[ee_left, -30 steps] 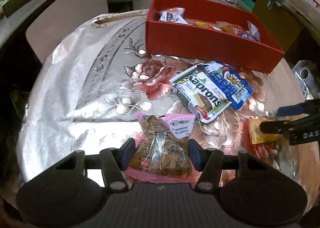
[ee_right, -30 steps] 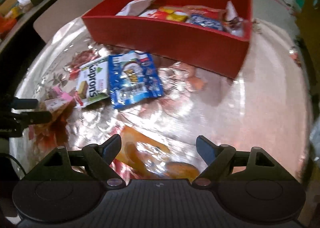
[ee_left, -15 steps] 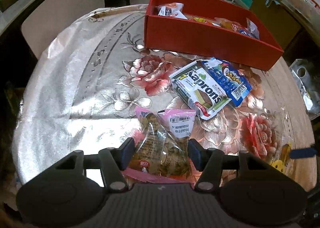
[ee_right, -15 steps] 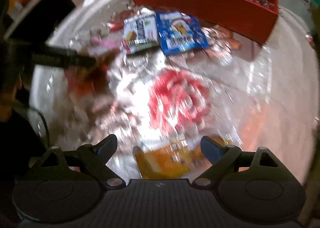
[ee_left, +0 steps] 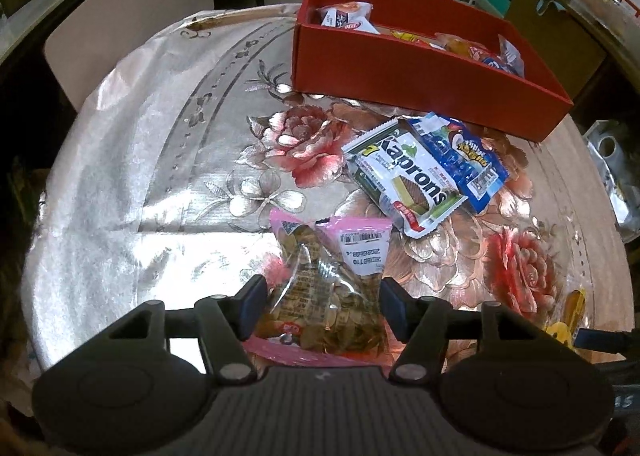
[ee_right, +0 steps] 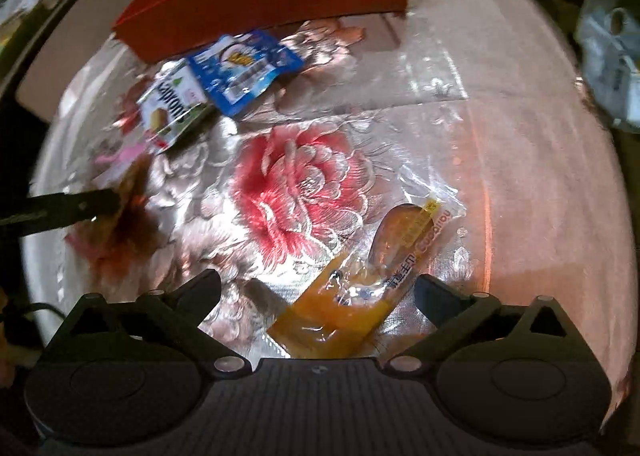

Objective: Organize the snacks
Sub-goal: 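Grasp the pink-labelled seed bag with the left tool while the right tool approaches the orange popsicle pack, then lift the seed bag with the left tool while the right tool reaches for the orange popsicle pack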

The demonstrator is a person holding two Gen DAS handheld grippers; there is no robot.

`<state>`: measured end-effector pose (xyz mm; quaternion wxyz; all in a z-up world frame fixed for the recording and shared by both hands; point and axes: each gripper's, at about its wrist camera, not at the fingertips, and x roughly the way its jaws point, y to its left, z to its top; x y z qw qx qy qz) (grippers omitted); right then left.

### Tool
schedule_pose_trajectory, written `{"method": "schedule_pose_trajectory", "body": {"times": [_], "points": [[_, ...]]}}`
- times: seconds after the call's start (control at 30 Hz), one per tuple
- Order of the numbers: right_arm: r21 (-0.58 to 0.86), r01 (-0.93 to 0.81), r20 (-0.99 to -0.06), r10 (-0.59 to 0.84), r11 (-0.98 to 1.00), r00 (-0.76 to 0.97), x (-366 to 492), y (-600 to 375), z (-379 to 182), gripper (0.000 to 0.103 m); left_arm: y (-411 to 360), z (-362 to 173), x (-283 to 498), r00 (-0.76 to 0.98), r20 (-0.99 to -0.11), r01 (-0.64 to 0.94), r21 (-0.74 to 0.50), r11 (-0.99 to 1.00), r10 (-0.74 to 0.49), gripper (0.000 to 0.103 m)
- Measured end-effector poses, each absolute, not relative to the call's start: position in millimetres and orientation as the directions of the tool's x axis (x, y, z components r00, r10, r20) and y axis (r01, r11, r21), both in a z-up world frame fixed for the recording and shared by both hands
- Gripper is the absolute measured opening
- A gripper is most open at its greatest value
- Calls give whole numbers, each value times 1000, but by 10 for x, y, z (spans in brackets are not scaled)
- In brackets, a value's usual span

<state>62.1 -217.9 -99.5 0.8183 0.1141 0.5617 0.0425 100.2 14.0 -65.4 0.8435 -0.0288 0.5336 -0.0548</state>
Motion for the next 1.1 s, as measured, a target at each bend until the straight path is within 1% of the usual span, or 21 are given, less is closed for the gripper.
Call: {"method": "schedule_pose_trajectory", "body": {"times": [0.1,0.27,0.3,0.33,0.37,0.4,0.43,0.47,0.53,0.63,0.7,0.73,0.77,0.87,0.9,0.93,0.97,1.0,1.03,1.07,1.1], "points": [[183,64,-898,141,981,416,525,-2061,-1038,103,128,-675,1000,418,-900,64,-104,993,-121,57],[4,-95,-922,41,995,385,478,-1846,-1060,101,71,-685,966,414,-904,97,-76,992,-110,57],[-3,-112,-921,41,994,387,475,-1829,-1046,96,64,-686,957,412,-904,106,-73,992,-110,58],[-9,-143,-920,48,990,390,477,-1810,-1025,88,67,-693,953,409,-906,114,-72,991,-113,60],[-23,-179,-917,51,984,396,477,-1780,-994,81,75,-712,956,397,-911,115,-75,991,-115,64],[-24,-214,-916,64,976,395,477,-1758,-959,70,87,-739,965,378,-918,111,-80,991,-116,66],[-27,-224,-918,64,974,391,499,-1751,-935,63,105,-773,977,356,-926,104,-90,990,-122,69],[-14,-222,-920,74,975,384,536,-1780,-923,59,115,-771,970,363,-923,107,-97,989,-130,69],[17,-192,-920,91,981,381,589,-1905,-899,41,113,-769,963,363,-923,109,-91,990,-125,69],[69,-148,-914,122,987,386,611,-2136,-888,21,84,-773,957,367,-923,111,-79,991,-115,69],[83,-139,-909,132,987,395,609,-2208,-902,21,28,-792,959,369,-924,125,-55,991,-98,73],[79,-147,-907,132,986,399,610,-2206,-906,21,-14,-812,955,368,-925,137,-43,990,-91,78],[66,-160,-906,127,985,403,607,-2176,-913,22,-51,-831,946,370,-925,148,-29,989,-82,81],[72,-165,-899,136,984,416,641,-2118,-941,22,-163,-864,906,400,-915,174,29,984,-44,83],[74,-160,-895,136,984,424,645,-2129,-920,27,-161,-860,913,400,-915,172,23,985,-48,83],[55,-163,-892,122,985,435,634,-2126,-888,36,-156,-859,916,399,-916,172,19,985,-52,82],[36,-167,-888,109,985,446,626,-2115,-862,40,-153,-860,912,400,-915,175,18,984,-54,80],[42,-167,-885,114,985,452,611,-2133,-835,51,-156,-856,906,404,-913,179,18,984,-57,78],[62,-162,-883,130,985,451,622,-2158,-837,54,-159,-846,900,410,-910,181,17,983,-60,72],[82,-153,-883,143,985,446,633,-2186,-847,53,-165,-832,897,413,-909,184,15,983,-63,65],[107,-133,-884,155,985,441,649,-2223,-864,53,-171,-818,894,417,-907,183,21,983,-58,62]]}}
